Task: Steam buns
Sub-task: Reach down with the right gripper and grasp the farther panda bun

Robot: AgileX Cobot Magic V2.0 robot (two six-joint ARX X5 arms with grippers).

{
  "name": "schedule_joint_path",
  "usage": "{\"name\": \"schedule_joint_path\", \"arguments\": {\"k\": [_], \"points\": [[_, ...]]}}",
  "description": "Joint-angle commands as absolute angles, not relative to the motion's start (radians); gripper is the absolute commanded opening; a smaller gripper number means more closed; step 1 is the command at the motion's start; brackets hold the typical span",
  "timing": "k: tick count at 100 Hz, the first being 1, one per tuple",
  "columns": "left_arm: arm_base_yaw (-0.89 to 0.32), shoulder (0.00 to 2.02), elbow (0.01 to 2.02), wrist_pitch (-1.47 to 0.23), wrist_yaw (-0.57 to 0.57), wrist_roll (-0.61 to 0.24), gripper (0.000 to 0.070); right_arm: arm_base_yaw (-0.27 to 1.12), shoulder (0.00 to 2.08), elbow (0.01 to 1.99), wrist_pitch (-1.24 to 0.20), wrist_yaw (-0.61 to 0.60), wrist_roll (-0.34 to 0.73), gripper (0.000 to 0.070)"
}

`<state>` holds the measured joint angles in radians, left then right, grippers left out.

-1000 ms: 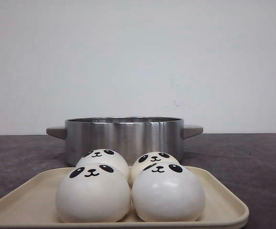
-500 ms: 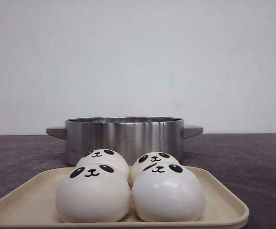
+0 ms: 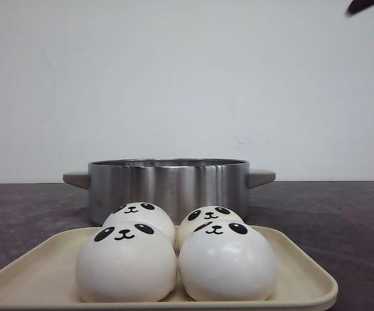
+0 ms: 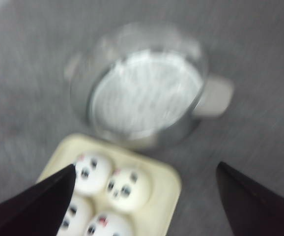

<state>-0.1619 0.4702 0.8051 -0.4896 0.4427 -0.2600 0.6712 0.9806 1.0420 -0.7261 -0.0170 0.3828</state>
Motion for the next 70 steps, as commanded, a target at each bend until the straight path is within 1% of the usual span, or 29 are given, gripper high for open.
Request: {"name": "schedule_joint_path", "arguments": {"k": [1, 11, 23, 48, 70], "points": [[-0.183, 0.472, 0.817, -0.479, 0.430, -0.240, 0.0515, 0.736, 1.056, 1.063, -0.753, 0.001, 0.480, 0.0576], [-0.217, 0.472, 0.817, -0.479, 0.409, -0.240, 0.0515, 0.796, 1.179, 1.063, -0.773, -0.016, 0.532, 0.0576], [-0.249, 0.469, 0.817, -0.480, 0.408, -0.241, 0.0516, 0.842, 1.312, 1.063, -0.749, -0.026, 0.564, 0.0576], [-0.296, 0.469, 0.817, -0.481, 0.408, -0.251, 0.0516, 0.849, 1.555, 1.063, -0.625, -0.036, 0.569, 0.0576], [-0.322, 0.469, 0.817, -0.482, 0.408, -0.251, 0.0516, 0.839, 1.692, 1.063, -0.559, -0.022, 0.599, 0.0575]]}}
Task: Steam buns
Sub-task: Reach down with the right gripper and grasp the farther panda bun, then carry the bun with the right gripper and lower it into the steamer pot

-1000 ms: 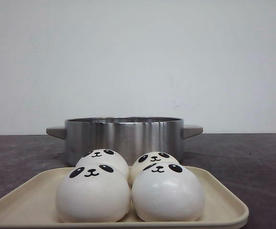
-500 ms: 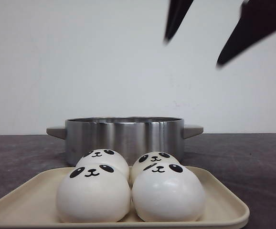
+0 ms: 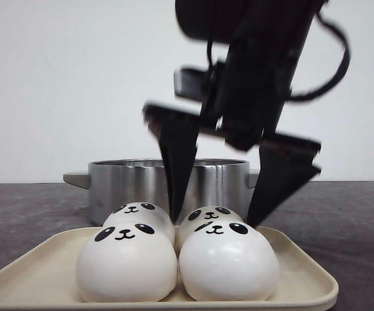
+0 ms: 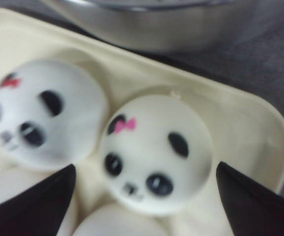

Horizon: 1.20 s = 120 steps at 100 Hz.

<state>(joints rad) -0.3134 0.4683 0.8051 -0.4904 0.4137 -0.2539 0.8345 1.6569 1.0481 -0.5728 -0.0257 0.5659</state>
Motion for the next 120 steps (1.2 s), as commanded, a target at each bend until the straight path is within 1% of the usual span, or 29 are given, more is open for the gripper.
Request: {"name": "schedule_joint_path", "arguments": {"k": [1, 7, 9, 12, 13, 15, 18, 21, 25, 26, 28, 29, 40, 57, 67, 77, 86, 97, 107, 120], "points": [[-0.323, 0.469, 0.817, -0.482, 0.408, -0.251, 0.0516, 0.838, 1.697, 1.063, -0.557, -0.022, 0.602, 0.0575], [-0.329, 0.469, 0.817, -0.484, 0.408, -0.251, 0.0516, 0.833, 1.721, 1.063, -0.553, -0.022, 0.623, 0.0565], [-0.331, 0.469, 0.817, -0.485, 0.408, -0.251, 0.0516, 0.831, 1.727, 1.063, -0.553, -0.022, 0.627, 0.0544], [-0.334, 0.469, 0.817, -0.487, 0.408, -0.251, 0.0516, 0.828, 1.733, 1.063, -0.554, -0.023, 0.629, 0.0495], [-0.335, 0.469, 0.817, -0.488, 0.408, -0.251, 0.0516, 0.827, 1.736, 1.063, -0.554, -0.023, 0.629, 0.0460], [-0.337, 0.469, 0.817, -0.490, 0.408, -0.251, 0.0516, 0.827, 1.739, 1.063, -0.554, -0.023, 0.629, 0.0421], [-0.340, 0.469, 0.817, -0.493, 0.408, -0.251, 0.0516, 0.827, 1.741, 1.063, -0.556, -0.023, 0.629, 0.0325], [-0.343, 0.469, 0.817, -0.498, 0.407, -0.251, 0.0516, 0.827, 1.741, 1.063, -0.557, -0.020, 0.628, 0.0210], [-0.345, 0.469, 0.817, -0.504, 0.406, -0.250, 0.0515, 0.827, 1.741, 1.063, -0.555, -0.017, 0.628, 0.0019], [-0.346, 0.469, 0.817, -0.506, 0.405, -0.250, 0.0515, 0.827, 1.741, 1.063, -0.554, -0.018, 0.626, 0.0000], [-0.348, 0.469, 0.817, -0.509, 0.402, -0.251, 0.0516, 0.827, 1.741, 1.063, -0.552, -0.017, 0.622, 0.0000], [-0.348, 0.469, 0.817, -0.509, 0.400, -0.250, 0.0516, 0.828, 1.740, 1.063, -0.551, -0.017, 0.621, 0.0012], [-0.350, 0.469, 0.817, -0.509, 0.388, -0.251, 0.0515, 0.830, 1.702, 1.069, -0.558, -0.021, 0.621, 0.0007], [-0.350, 0.469, 0.817, -0.505, 0.374, -0.250, 0.0515, 0.888, 1.529, 1.152, -0.612, -0.036, 0.580, 0.0007], [-0.350, 0.469, 0.817, -0.498, 0.360, -0.250, 0.0516, 0.919, 1.439, 1.254, -0.622, 0.015, 0.517, 0.0006], [-0.350, 0.469, 0.817, -0.500, 0.338, -0.250, 0.0515, 0.908, 1.427, 1.391, -0.630, 0.073, 0.446, 0.0006], [-0.350, 0.469, 0.817, -0.500, 0.329, -0.250, 0.0515, 0.850, 1.472, 1.510, -0.639, 0.080, 0.380, 0.0006], [-0.350, 0.469, 0.817, -0.500, 0.329, -0.250, 0.0516, 0.784, 1.569, 1.606, -0.665, 0.074, 0.334, 0.0006], [-0.350, 0.469, 0.817, -0.501, 0.329, -0.250, 0.0516, 0.732, 1.663, 1.645, -0.660, 0.068, 0.295, 0.0006], [-0.350, 0.469, 0.817, -0.503, 0.329, -0.250, 0.0516, 0.683, 1.801, 1.647, -0.595, 0.080, 0.252, 0.0006]]}}
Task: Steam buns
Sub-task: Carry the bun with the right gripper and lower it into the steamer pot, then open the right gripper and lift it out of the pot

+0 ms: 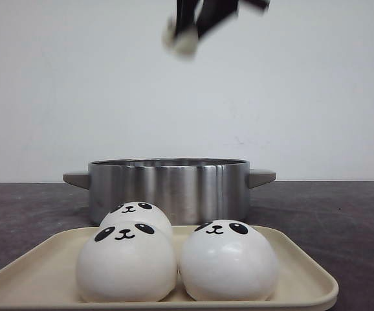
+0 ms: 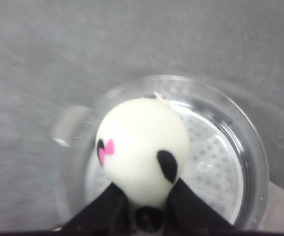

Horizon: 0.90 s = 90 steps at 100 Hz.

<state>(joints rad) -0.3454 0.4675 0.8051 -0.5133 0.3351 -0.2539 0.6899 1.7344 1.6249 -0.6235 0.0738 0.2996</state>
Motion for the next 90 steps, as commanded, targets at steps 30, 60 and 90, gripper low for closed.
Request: {"name": "schedule_joint_path", "arguments": {"k": [30, 60, 90], "points": [[-0.350, 0.469, 0.817, -0.512, 0.334, -0.255, 0.0516, 0.603, 2.044, 1.647, -0.514, 0.080, 0.255, 0.0006], [-0.350, 0.469, 0.817, -0.532, 0.334, -0.255, 0.0516, 0.580, 2.085, 1.647, -0.524, 0.070, 0.263, 0.0379], [-0.350, 0.469, 0.817, -0.532, 0.334, -0.255, 0.0515, 0.571, 2.085, 1.650, -0.526, 0.072, 0.290, 0.0475]]}}
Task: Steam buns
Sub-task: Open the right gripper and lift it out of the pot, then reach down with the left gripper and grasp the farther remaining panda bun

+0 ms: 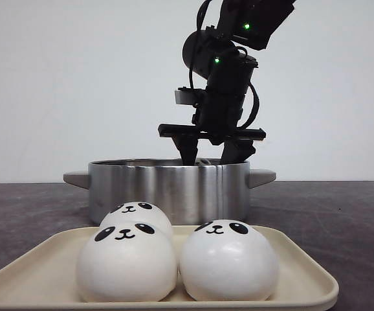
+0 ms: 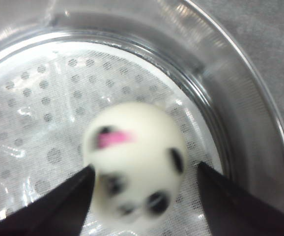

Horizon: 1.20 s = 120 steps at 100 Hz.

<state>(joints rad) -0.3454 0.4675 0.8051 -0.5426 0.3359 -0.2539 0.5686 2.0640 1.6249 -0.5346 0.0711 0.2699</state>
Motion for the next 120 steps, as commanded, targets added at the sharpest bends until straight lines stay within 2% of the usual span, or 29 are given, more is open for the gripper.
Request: {"name": "schedule_joint_path", "arguments": {"k": [1, 19, 25, 28, 30, 38, 47, 68, 85, 100, 120], "points": [[-0.350, 0.469, 0.817, -0.533, 0.334, -0.255, 0.0516, 0.571, 2.085, 1.650, -0.526, 0.072, 0.291, 0.0477], [-0.350, 0.469, 0.817, -0.565, 0.334, -0.255, 0.0514, 0.552, 2.085, 1.677, -0.541, 0.037, 0.324, 0.0483], [-0.350, 0.470, 0.817, -0.590, 0.334, -0.255, 0.0512, 0.545, 2.076, 1.708, -0.570, -0.004, 0.332, 0.0462], [-0.350, 0.471, 0.817, -0.606, 0.334, -0.254, 0.0512, 0.544, 2.067, 1.724, -0.583, -0.027, 0.331, 0.0406], [-0.350, 0.472, 0.817, -0.615, 0.334, -0.255, 0.0512, 0.544, 2.058, 1.734, -0.590, -0.039, 0.327, 0.0341], [-0.350, 0.491, 0.816, -0.650, 0.334, -0.255, 0.0512, 0.550, 1.996, 1.757, -0.611, -0.056, 0.295, 0.0000], [-0.352, 0.547, 0.816, -0.683, 0.334, -0.267, 0.0512, 0.583, 1.878, 1.758, -0.619, -0.043, 0.271, 0.0012], [-0.433, 0.804, 0.816, -0.659, 0.337, -0.371, 0.0515, 0.727, 1.535, 1.758, -0.706, -0.005, 0.249, 0.0012], [-0.563, 1.049, 0.824, -0.584, 0.319, -0.391, 0.0515, 0.886, 1.311, 1.758, -0.719, 0.151, 0.247, 0.0012], [-0.630, 1.244, 0.857, -0.553, 0.254, -0.405, 0.0516, 0.968, 1.194, 1.758, -0.719, 0.264, 0.249, 0.0012], [-0.668, 1.429, 0.916, -0.495, 0.233, -0.405, 0.0515, 0.981, 1.106, 1.758, -0.722, 0.290, 0.253, 0.0012]]}}
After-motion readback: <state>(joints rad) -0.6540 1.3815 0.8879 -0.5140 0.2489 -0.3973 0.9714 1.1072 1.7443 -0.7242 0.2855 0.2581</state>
